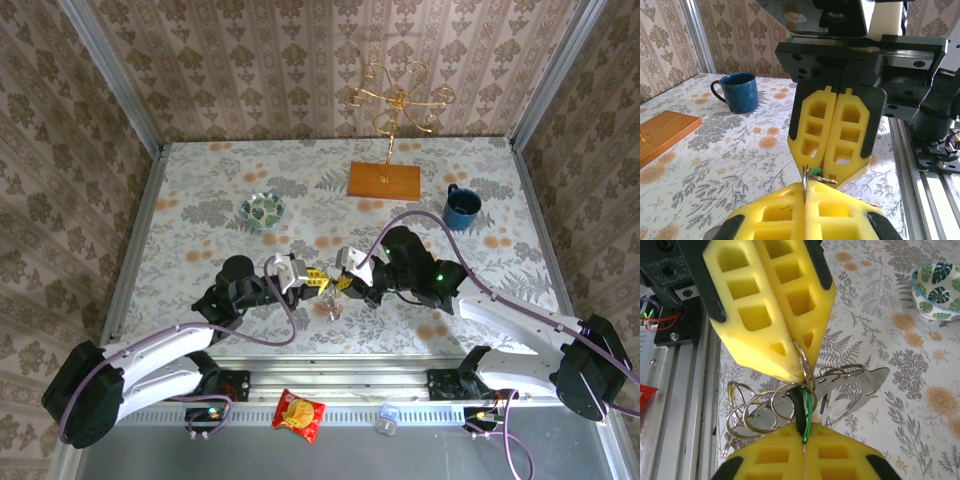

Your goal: Put the keys on the keyring

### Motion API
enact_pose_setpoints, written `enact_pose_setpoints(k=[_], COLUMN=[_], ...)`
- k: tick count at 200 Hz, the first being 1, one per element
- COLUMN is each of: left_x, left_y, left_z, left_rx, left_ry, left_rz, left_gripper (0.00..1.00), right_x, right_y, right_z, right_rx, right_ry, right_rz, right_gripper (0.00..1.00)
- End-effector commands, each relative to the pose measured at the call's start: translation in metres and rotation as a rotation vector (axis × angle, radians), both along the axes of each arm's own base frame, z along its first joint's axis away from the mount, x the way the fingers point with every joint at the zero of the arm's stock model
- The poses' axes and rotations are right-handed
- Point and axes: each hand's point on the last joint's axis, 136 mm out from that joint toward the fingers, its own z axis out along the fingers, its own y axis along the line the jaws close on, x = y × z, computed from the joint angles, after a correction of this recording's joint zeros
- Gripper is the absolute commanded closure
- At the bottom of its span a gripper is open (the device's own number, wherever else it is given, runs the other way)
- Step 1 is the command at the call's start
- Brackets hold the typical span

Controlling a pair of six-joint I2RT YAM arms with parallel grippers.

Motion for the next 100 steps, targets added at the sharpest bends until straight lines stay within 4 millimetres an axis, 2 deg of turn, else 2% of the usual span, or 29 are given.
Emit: enact_pose_setpoints(k=[1, 38, 67, 85, 100], left_x=[-0.008, -0.012, -0.013, -0.013, -0.013], left_y=[-0.002, -0.005, -0.005, -0.004, -0.004], left_z=[0.017, 0.021, 0.020, 0.017, 0.016], left_rx=[-0.063, -0.065, -0.062, -0.059, -0.058], left_ry=[-0.031, -0.049, -0.055, -0.055, -0.054], left_rz=[-0.048, -0.086, -0.084, -0.083, -0.084], left_gripper=[1.00, 1.00, 1.00, 1.00, 1.00], right_x=[0.002, -0.001, -0.002, -0.002, -0.004], right_y=[0.004, 0.001, 0.000, -0.003, -0.007], right_z=[0.002, -0.021, -0.012, 0.001, 0.009], right_rx=[-0.022, -0.134, -0.113, -0.067, -0.033], right_ry=[-0.013, 0.025, 0.006, -0.022, -0.041], right_rz=[0.013, 0.046, 0.044, 0.027, 0.019], right_gripper=[0.99, 1.00, 1.00, 0.78, 0.70])
